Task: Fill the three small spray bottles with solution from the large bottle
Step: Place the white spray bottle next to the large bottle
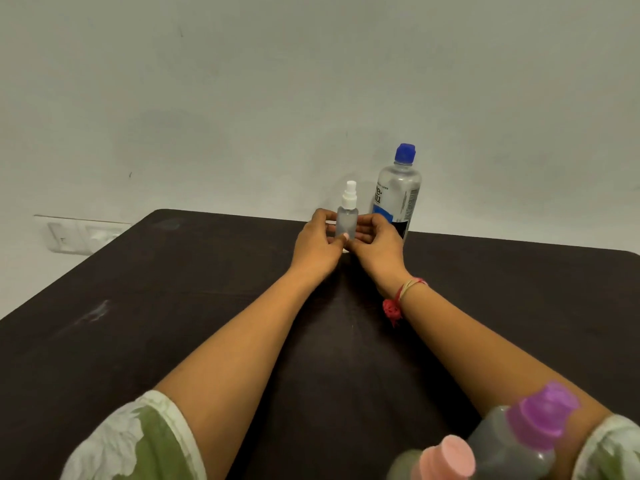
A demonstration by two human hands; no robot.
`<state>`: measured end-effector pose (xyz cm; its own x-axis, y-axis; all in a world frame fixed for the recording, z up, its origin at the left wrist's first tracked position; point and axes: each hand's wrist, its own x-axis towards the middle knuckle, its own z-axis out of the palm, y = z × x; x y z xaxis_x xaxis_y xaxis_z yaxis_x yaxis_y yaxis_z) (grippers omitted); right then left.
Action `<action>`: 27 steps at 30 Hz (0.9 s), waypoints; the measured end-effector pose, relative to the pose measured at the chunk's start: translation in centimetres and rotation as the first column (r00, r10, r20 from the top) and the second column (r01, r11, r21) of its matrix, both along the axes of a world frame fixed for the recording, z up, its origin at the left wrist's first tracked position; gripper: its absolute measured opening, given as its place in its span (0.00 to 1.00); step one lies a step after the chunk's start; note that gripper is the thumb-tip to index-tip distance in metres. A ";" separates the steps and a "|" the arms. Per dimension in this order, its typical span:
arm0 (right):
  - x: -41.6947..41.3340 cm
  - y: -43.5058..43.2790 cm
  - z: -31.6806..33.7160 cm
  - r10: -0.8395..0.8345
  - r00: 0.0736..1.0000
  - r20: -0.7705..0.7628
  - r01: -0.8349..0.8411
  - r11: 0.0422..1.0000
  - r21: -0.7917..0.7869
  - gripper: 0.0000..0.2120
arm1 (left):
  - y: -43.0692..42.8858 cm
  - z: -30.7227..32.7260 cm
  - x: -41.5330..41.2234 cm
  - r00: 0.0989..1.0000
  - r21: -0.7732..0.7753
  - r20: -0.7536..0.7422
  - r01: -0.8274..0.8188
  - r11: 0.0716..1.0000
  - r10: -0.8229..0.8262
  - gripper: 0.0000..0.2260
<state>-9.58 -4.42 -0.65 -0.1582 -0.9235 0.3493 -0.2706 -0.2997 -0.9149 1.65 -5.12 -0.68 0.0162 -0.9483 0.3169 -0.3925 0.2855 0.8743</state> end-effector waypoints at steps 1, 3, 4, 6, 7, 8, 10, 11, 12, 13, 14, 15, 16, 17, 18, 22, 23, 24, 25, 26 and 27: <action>0.1 0.1 0.0 -0.013 1.000 -0.028 0.013 1.000 0.000 0.15 | 0.0 -0.1 0.0 1.000 0.003 0.012 -0.003 1.000 0.003 0.14; 0.1 0.5 0.0 -0.056 0.997 -0.061 0.056 0.998 -0.005 0.18 | 0.1 -0.1 -0.1 0.999 -0.007 0.039 -0.011 1.000 0.012 0.15; 0.0 0.7 0.1 -0.078 0.995 -0.068 0.077 0.997 -0.014 0.19 | 0.2 -0.1 -0.1 0.998 -0.019 0.053 -0.023 1.000 0.024 0.16; -0.1 1.1 0.2 -0.114 0.990 -0.082 0.112 0.993 -0.026 0.19 | 0.4 0.0 -0.2 0.996 -0.036 0.069 -0.049 0.998 0.051 0.17; 0.0 1.2 0.2 -0.118 0.989 -0.090 0.116 0.993 -0.026 0.19 | 0.4 0.1 -0.1 0.996 -0.037 0.068 -0.059 0.998 0.061 0.17; 0.0 1.4 0.3 -0.112 0.989 -0.099 0.110 0.994 -0.024 0.18 | 0.5 0.1 -0.1 0.996 -0.032 0.064 -0.065 0.997 0.067 0.17; 0.1 1.6 0.5 -0.092 0.990 -0.110 0.092 0.996 -0.011 0.18 | 0.6 0.2 0.1 0.996 -0.015 0.052 -0.065 0.998 0.066 0.14; 0.2 1.6 0.5 -0.081 0.990 -0.112 0.081 0.997 -0.001 0.19 | 0.6 0.2 0.1 0.997 -0.007 0.046 -0.063 0.998 0.064 0.13; 0.3 1.6 0.6 -0.067 0.991 -0.115 0.069 0.998 0.007 0.19 | 0.6 0.2 0.1 0.997 -0.002 0.038 -0.061 0.998 0.061 0.12; 0.3 1.6 0.6 -0.054 0.991 -0.119 0.056 0.998 0.014 0.20 | 0.7 0.3 0.2 0.998 0.001 0.028 -0.058 0.998 0.058 0.12; 0.4 1.6 0.7 -0.042 0.991 -0.124 0.045 0.999 0.022 0.21 | 0.7 0.3 0.2 0.998 0.002 0.023 -0.053 0.999 0.053 0.12; 0.4 1.6 0.8 -0.029 0.991 -0.133 0.034 0.999 0.032 0.21 | 0.7 0.3 0.2 0.999 0.004 0.023 -0.046 0.999 0.046 0.13; 0.5 1.6 0.9 -0.011 0.990 -0.143 0.017 0.999 0.042 0.20 | 0.7 0.3 0.2 0.999 0.008 0.028 -0.034 0.999 0.034 0.14; 0.5 1.5 0.9 0.014 0.988 -0.153 -0.006 0.999 0.053 0.20 | 0.7 0.3 0.2 0.999 0.012 0.036 -0.019 1.000 0.019 0.16; 0.5 1.5 0.9 0.043 0.986 -0.161 -0.034 0.998 0.062 0.20 | 0.7 0.3 0.1 0.999 0.015 0.050 -0.005 1.000 0.004 0.18; 0.5 1.3 1.0 0.105 0.968 -0.227 -0.083 0.991 0.104 0.22 | 0.8 0.3 0.0 0.994 0.022 0.104 0.043 0.999 -0.045 0.23; 0.5 1.2 1.0 0.115 0.965 -0.235 -0.090 0.989 0.115 0.23 | 0.8 0.3 0.1 0.993 0.025 0.110 0.052 0.998 -0.054 0.23; 0.5 1.2 1.0 0.121 0.963 -0.240 -0.094 0.988 0.121 0.23 | 0.8 0.3 0.1 0.992 0.024 0.116 0.055 0.998 -0.058 0.23; 0.6 1.3 1.1 0.119 0.963 -0.242 -0.092 0.988 0.120 0.22 | 0.7 0.3 0.0 0.991 0.020 0.122 0.051 0.998 -0.053 0.23; 0.6 1.5 1.1 0.107 0.966 -0.236 -0.082 0.990 0.113 0.20 | 0.7 0.3 0.0 0.991 0.012 0.126 0.040 0.999 -0.041 0.23; 0.6 1.6 1.1 0.085 0.972 -0.221 -0.064 0.993 0.100 0.19 | 0.6 0.3 -0.1 0.992 0.003 0.124 0.023 1.000 -0.023 0.23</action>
